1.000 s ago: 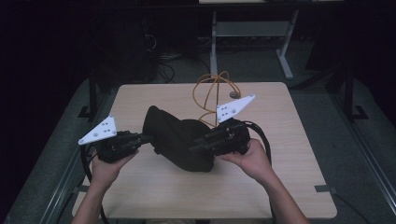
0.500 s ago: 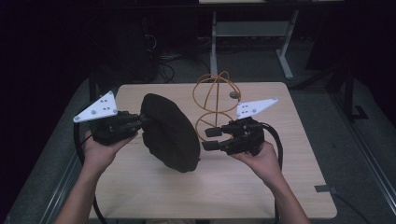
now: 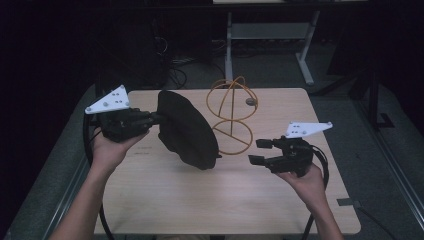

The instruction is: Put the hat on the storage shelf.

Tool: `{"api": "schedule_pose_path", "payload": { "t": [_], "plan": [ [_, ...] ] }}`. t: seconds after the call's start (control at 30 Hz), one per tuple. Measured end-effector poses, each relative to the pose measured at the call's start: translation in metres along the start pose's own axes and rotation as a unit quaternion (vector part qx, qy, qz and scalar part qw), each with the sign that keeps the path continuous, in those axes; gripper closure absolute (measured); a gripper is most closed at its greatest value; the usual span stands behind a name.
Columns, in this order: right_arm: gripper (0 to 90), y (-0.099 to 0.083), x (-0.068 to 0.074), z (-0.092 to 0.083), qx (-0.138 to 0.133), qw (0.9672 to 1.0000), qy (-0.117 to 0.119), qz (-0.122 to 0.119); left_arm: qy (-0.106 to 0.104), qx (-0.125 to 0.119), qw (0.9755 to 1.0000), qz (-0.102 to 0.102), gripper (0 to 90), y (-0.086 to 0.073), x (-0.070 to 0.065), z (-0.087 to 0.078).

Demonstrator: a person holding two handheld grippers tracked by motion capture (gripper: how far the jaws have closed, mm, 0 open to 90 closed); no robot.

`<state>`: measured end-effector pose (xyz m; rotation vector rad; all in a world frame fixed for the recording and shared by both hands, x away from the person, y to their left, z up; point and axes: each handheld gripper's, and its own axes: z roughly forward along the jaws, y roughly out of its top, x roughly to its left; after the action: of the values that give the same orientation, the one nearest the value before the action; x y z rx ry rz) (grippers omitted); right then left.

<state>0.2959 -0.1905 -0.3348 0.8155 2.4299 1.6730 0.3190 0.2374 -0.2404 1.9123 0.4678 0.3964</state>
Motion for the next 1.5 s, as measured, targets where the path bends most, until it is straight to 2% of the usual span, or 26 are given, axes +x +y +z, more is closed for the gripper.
{"api": "schedule_pose_path", "payload": {
  "t": [0.03, 0.17, 0.3, 0.4, 0.43, 0.6, 0.63, 0.8, 0.97, 1.07, 1.23, 1.5],
  "plan": [
    [32.5, -0.006, -0.003, -0.007, 0.002, 0.9998, -0.018, 0.001, -0.001, 0.0, 1.0, -0.001, 86.8, 0.003, 0.002, 0.003],
    [30.0, -0.019, -0.01, -0.019, -0.002, 0.9988, -0.048, 0.007, -0.002, 0.006, 1.0, 0.003, 86.8, 0.011, 0.007, 0.01],
    [29.6, -0.031, -0.018, -0.03, -0.01, 0.9978, -0.061, 0.024, -0.002, 0.007, 1.0, 0.003, 86.8, 0.019, 0.01, 0.016],
    [29.6, -0.036, -0.02, -0.035, -0.01, 0.9971, -0.071, 0.025, -0.002, 0.007, 1.0, 0.0, 86.8, 0.022, 0.013, 0.019],
    [29.1, -0.041, -0.022, -0.039, -0.006, 0.9962, -0.084, 0.023, -0.003, 0.006, 1.0, -0.002, 86.8, 0.026, 0.016, 0.022],
    [28.1, -0.051, -0.03, -0.044, 0.001, 0.9947, -0.098, 0.031, -0.004, 0.005, 1.0, -0.003, 86.8, 0.036, 0.021, 0.029],
    [27.9, -0.059, -0.037, -0.047, 0.004, 0.9933, -0.108, 0.04, -0.003, 0.008, 1.0, -0.002, 86.8, 0.041, 0.023, 0.032],
    [27.6, -0.076, -0.05, -0.055, 0.011, 0.9895, -0.129, 0.064, -0.001, 0.011, 0.9999, 0.004, 86.8, 0.053, 0.028, 0.038],
    [27.2, -0.084, -0.056, -0.061, 0.004, 0.9866, -0.145, 0.075, 0.003, 0.027, 0.9995, 0.016, 86.8, 0.072, 0.036, 0.049],
    [27.2, -0.084, -0.057, -0.062, 0.003, 0.9865, -0.146, 0.074, 0.003, 0.028, 0.9994, 0.018, 86.8, 0.079, 0.039, 0.051],
    [27.2, -0.084, -0.057, -0.067, -0.006, 0.9852, -0.155, 0.074, 0.003, 0.027, 0.9993, 0.025, 86.8, 0.101, 0.045, 0.057],
    [27.7, -0.086, -0.058, -0.076, -0.016, 0.9837, -0.163, 0.073, -0.004, 0.031, 0.999, 0.031, 86.8, 0.122, 0.047, 0.071]
  ]
}}
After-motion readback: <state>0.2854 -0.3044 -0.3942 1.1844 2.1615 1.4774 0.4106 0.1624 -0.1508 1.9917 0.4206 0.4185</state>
